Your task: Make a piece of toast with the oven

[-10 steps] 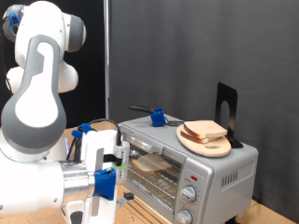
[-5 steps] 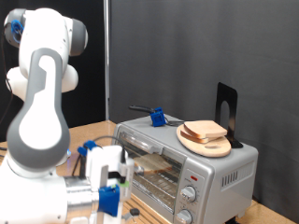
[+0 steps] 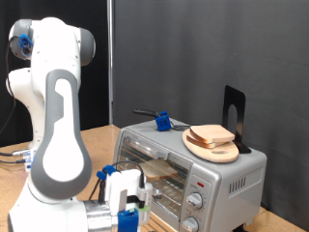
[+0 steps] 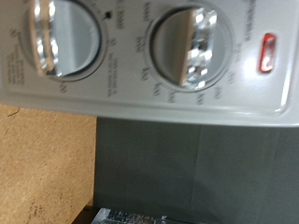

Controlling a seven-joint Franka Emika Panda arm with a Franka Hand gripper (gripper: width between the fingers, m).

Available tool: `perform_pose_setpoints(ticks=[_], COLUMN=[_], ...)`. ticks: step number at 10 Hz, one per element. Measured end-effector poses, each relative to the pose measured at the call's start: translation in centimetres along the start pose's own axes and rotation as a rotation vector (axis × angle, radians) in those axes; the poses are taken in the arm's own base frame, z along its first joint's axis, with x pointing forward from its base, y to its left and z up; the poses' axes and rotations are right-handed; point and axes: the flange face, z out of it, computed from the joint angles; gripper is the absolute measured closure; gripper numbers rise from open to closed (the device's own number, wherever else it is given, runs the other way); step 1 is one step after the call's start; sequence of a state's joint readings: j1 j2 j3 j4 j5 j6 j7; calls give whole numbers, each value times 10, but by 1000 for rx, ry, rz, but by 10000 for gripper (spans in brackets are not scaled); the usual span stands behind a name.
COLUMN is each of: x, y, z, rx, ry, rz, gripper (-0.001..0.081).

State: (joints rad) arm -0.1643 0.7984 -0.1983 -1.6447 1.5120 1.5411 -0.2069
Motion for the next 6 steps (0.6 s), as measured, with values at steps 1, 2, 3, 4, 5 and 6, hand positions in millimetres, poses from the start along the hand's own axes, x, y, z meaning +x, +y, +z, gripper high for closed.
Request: perform_pose_setpoints(ticks=[1,2,3,4,5,6], x=[4,8,13,17,22,27], y=[1,2,1,0,-1,-2], z=[3,6,7,10,13,17], rx=[3,7,5,1,-5,-12], ry=[4,4,3,-4,-13,-20], rz=[-2,-3,-10,-15,-13,-11], gripper=[0,0,0,0,0,0])
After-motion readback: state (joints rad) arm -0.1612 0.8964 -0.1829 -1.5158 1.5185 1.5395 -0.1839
